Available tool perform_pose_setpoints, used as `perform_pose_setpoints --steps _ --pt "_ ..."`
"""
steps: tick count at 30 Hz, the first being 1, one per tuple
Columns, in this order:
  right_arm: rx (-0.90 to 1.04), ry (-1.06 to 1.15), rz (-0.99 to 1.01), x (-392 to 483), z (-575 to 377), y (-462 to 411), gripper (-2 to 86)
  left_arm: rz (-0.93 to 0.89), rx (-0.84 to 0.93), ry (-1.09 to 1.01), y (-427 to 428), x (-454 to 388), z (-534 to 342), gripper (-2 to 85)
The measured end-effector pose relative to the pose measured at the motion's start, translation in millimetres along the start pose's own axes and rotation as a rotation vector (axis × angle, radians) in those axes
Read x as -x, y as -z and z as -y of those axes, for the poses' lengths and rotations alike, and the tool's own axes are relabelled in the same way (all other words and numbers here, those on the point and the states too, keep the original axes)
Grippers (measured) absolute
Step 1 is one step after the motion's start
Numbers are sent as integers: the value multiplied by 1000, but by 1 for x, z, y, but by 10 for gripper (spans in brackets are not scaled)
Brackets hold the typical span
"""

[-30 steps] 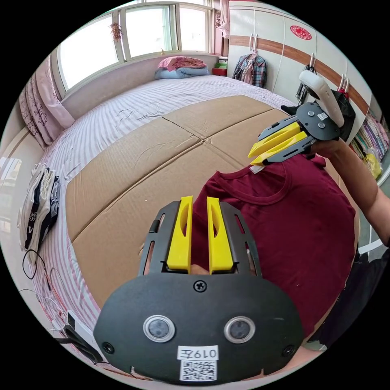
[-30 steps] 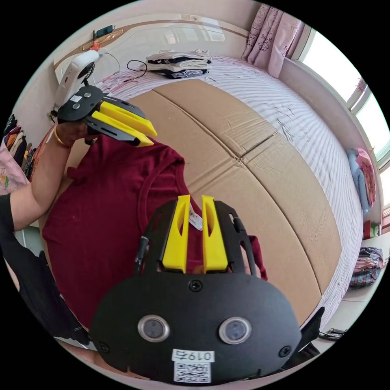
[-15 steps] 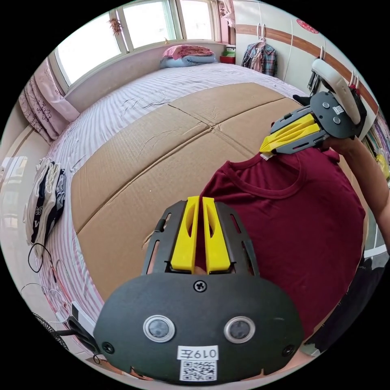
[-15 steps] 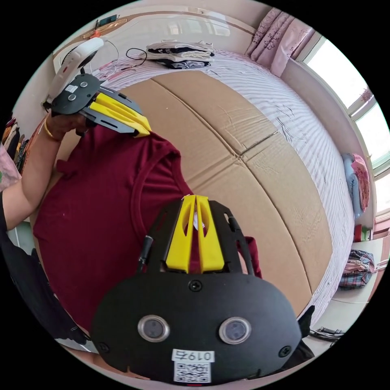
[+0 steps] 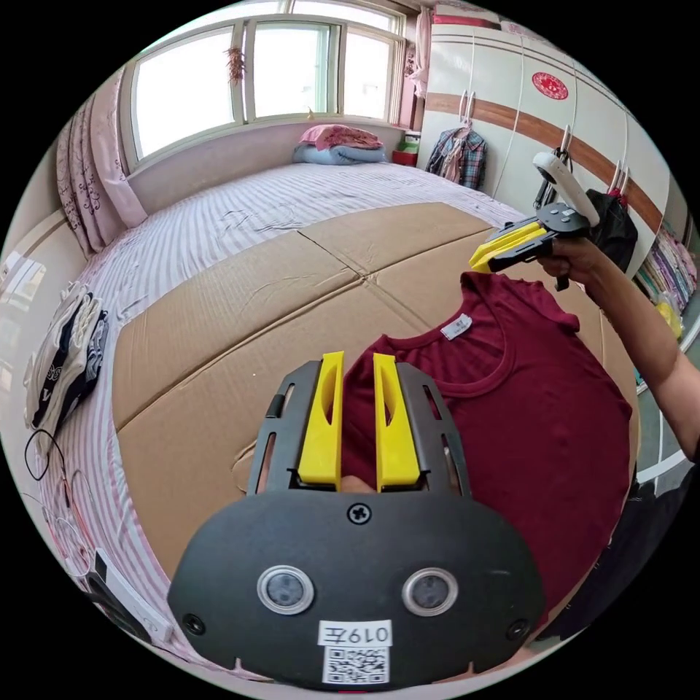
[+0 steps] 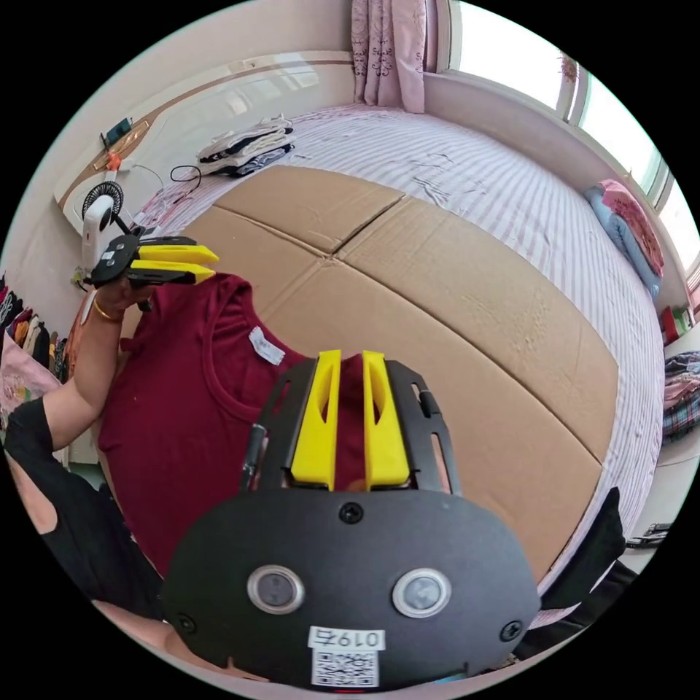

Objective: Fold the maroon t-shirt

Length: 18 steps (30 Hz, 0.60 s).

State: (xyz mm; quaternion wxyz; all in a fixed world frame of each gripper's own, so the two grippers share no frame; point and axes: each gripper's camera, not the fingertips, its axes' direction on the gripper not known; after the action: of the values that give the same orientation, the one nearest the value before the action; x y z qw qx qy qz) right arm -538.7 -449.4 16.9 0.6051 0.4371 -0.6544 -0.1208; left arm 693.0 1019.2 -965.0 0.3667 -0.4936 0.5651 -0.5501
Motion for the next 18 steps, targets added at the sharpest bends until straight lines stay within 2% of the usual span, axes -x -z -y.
perform_pose_setpoints --steps 4,11,18 --pt "61 27 -123 -7 -1 5 82 68 55 -33 -18 -16 10 58" --pt "91 33 -44 -30 9 22 80 63 97 -27 -43 -27 22 62" --pt "98 73 -60 -36 9 34 43 79 96 -43 -54 -40 30 57"
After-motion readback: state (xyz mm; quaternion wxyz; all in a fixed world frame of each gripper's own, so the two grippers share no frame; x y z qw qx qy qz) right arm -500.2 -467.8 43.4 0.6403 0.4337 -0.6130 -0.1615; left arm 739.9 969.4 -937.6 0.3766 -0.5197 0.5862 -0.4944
